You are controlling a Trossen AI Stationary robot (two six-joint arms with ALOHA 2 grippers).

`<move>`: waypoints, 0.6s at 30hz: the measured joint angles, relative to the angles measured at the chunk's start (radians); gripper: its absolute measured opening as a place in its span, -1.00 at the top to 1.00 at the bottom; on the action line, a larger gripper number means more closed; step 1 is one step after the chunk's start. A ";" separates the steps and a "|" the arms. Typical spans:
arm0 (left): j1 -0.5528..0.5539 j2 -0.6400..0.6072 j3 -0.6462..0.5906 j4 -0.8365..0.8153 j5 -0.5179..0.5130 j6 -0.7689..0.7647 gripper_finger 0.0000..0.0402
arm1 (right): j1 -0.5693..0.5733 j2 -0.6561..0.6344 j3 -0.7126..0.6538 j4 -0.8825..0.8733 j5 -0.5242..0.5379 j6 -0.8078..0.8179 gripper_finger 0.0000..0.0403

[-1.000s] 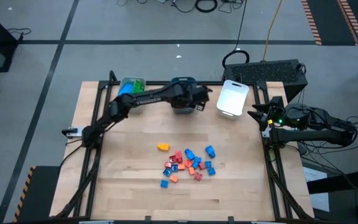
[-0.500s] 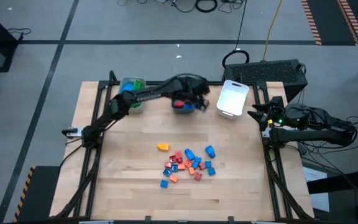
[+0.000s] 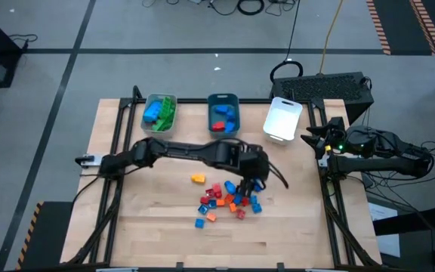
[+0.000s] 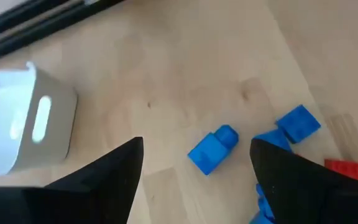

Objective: Sort blocks by size
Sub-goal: Put the blue 1 stud game piece into the blue bin

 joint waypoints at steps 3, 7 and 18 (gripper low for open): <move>-0.008 0.024 0.001 0.033 0.018 0.040 -0.48 | 0.000 0.000 0.000 0.000 0.000 0.021 -0.18; -0.007 0.053 0.000 0.020 0.056 0.031 -0.48 | 0.001 0.001 0.000 -0.008 -0.001 0.026 -0.18; -0.005 0.106 0.001 0.089 0.073 0.241 -0.48 | 0.002 0.012 0.000 -0.008 -0.026 0.048 -0.18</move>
